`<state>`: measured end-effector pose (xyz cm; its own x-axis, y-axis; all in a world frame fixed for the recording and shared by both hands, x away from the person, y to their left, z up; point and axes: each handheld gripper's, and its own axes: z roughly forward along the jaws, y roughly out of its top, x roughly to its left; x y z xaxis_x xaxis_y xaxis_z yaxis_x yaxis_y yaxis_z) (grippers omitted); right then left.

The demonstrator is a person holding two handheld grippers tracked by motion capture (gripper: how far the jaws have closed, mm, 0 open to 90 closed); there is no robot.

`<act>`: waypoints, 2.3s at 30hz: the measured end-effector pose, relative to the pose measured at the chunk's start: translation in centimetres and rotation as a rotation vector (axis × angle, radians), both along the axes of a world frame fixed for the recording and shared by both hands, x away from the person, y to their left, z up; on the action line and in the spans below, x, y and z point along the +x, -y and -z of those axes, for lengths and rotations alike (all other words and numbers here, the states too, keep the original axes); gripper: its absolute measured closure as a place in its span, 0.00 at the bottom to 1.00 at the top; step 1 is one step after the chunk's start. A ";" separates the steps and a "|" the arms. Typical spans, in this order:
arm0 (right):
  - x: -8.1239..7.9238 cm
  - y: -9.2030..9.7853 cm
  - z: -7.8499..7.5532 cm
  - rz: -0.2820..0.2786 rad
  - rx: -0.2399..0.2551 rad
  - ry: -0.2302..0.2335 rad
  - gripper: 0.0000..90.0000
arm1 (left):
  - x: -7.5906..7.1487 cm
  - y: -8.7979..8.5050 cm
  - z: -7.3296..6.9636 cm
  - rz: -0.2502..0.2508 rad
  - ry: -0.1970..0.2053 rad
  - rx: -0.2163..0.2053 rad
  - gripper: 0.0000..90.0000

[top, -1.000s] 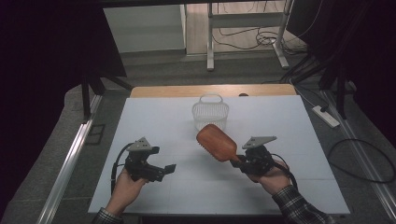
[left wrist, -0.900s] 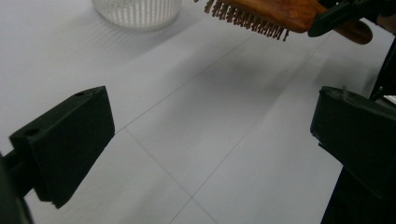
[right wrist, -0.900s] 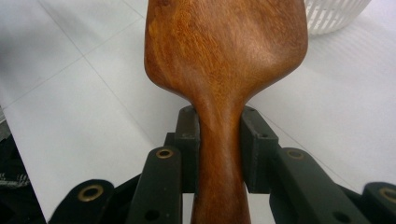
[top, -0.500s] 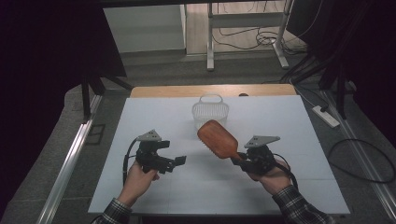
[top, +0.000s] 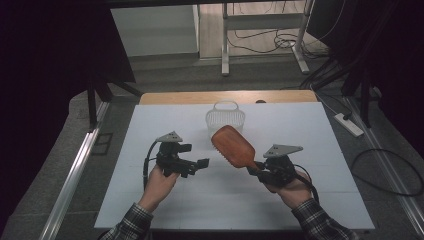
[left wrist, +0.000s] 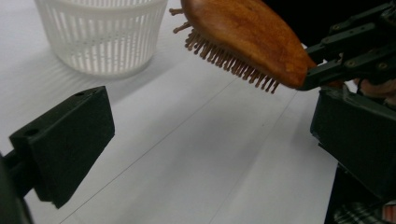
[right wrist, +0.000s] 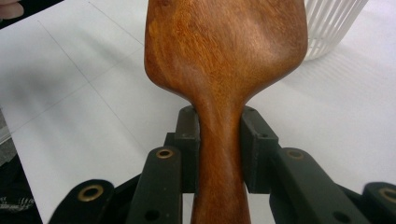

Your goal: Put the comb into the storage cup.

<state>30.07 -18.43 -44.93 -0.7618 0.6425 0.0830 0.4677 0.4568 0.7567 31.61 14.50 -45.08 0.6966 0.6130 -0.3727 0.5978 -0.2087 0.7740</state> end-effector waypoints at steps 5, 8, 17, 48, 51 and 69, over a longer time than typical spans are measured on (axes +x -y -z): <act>-0.1 -0.1 0.0 -0.004 0.014 0.008 0.80 | 0.5 0.6 -0.1 0.003 -0.015 -0.027 0.00; -0.2 -0.2 -0.1 -0.004 0.020 0.009 0.80 | 0.6 0.7 -0.1 0.001 -0.023 -0.047 0.00; -0.6 -0.8 0.0 -0.022 0.039 0.019 0.80 | 0.5 1.1 0.8 0.016 -0.056 -0.078 0.00; -2.4 -3.8 0.6 -0.101 0.077 0.034 0.80 | 0.8 1.7 1.8 0.060 -0.126 -0.204 0.00; -2.6 -4.0 0.6 -0.109 0.084 0.030 0.80 | 0.8 1.7 1.8 0.066 -0.135 -0.215 0.00; -2.8 -4.4 0.7 -0.122 0.092 0.048 0.80 | 1.0 1.7 2.1 0.103 -0.227 -0.289 0.22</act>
